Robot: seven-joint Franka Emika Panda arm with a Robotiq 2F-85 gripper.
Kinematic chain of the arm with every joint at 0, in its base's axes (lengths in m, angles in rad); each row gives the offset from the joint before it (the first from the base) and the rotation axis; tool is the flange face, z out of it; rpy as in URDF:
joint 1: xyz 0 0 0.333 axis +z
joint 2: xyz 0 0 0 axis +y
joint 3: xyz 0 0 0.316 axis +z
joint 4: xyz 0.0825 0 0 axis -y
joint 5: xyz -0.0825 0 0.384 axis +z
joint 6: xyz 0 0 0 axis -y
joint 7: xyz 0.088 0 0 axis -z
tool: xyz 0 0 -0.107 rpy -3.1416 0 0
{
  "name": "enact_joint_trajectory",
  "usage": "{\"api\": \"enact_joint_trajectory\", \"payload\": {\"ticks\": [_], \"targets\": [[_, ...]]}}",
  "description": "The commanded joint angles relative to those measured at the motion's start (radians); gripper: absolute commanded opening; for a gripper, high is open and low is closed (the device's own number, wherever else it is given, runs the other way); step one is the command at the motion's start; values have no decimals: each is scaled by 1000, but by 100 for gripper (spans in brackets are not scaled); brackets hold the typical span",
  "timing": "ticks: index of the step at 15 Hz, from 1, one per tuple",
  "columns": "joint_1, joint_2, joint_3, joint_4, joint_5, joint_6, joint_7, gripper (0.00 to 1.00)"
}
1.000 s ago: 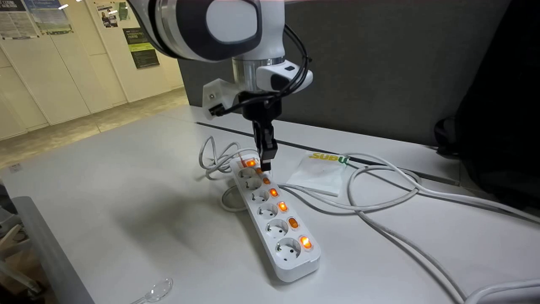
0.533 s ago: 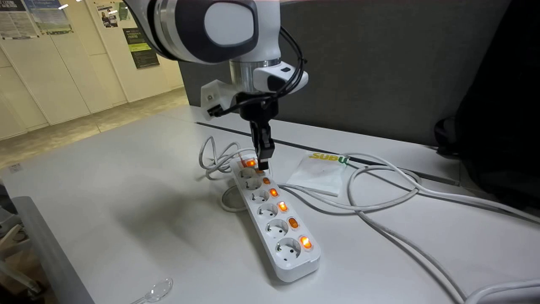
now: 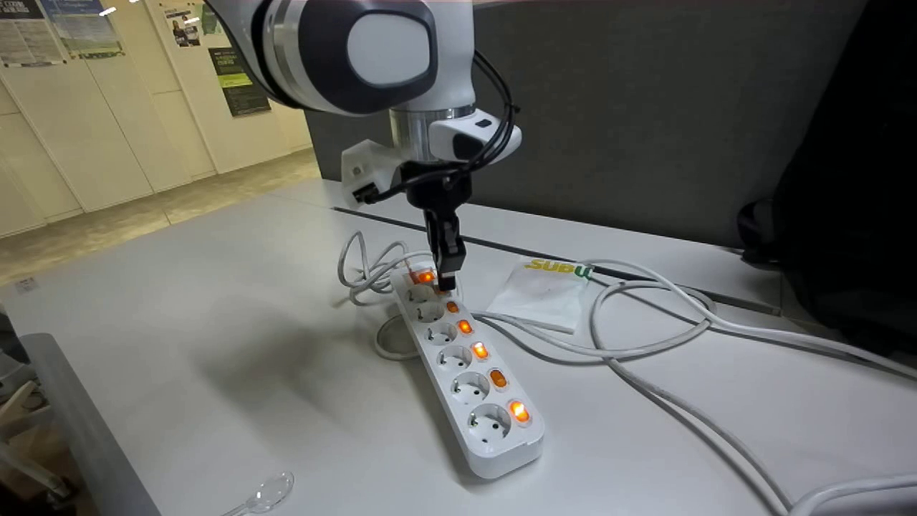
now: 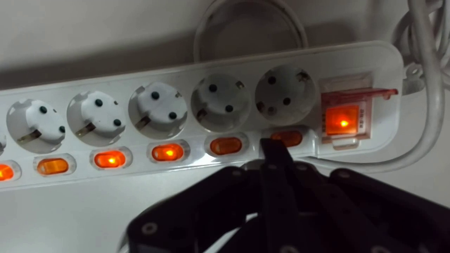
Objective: Turn on the switch of the first slot from the left on the adapter
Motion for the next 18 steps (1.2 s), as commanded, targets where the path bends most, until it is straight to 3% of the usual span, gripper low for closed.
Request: {"api": "enact_joint_trajectory", "payload": {"ticks": [1, 18], "targets": [[9, 22, -4, 29, 5, -1, 21, 0], [18, 58, -15, 52, -3, -33, 43, 0]]}}
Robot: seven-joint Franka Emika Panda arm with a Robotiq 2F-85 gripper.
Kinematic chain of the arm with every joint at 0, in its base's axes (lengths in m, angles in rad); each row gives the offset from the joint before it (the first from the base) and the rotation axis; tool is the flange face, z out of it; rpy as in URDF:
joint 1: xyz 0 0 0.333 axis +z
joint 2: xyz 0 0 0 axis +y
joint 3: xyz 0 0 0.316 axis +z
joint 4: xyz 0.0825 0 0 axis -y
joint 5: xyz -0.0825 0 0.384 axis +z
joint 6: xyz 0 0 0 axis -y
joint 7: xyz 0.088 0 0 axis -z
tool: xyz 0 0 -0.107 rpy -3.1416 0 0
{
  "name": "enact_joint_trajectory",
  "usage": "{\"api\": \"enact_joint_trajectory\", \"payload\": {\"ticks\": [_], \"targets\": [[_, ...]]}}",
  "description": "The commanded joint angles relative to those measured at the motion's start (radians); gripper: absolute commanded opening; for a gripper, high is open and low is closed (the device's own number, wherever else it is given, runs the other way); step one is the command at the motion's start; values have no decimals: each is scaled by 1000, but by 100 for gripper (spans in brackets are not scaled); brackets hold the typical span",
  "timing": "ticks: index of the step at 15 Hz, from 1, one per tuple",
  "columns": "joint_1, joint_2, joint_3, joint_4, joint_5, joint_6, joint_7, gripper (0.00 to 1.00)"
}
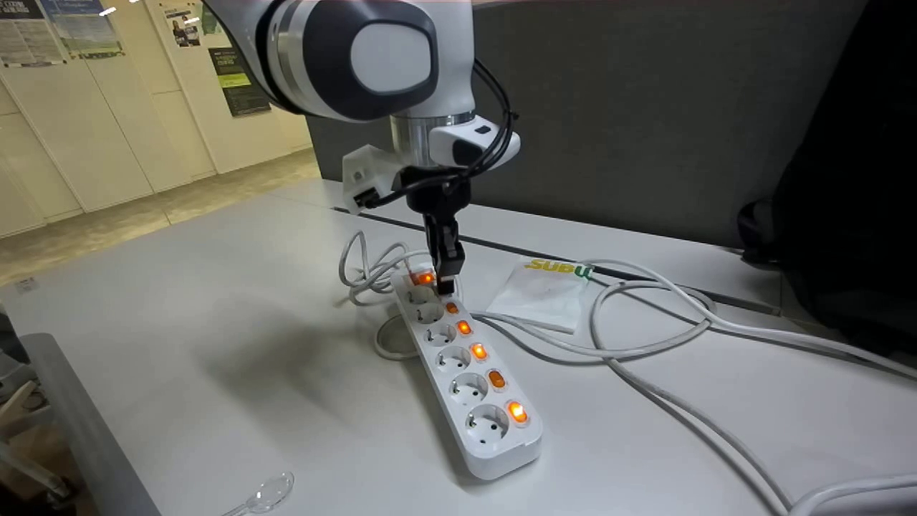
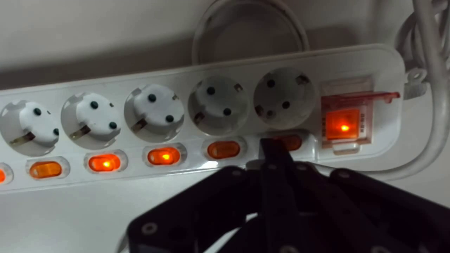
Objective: Turn on the switch of the first slot from the left on the adapter
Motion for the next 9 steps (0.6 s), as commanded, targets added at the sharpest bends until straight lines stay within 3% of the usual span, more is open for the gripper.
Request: {"api": "enact_joint_trajectory", "payload": {"ticks": [1, 9], "targets": [[14, 44, -16, 40, -4, -27, 40, 0], [17, 61, -18, 42, -1, -36, 50, 0]]}}
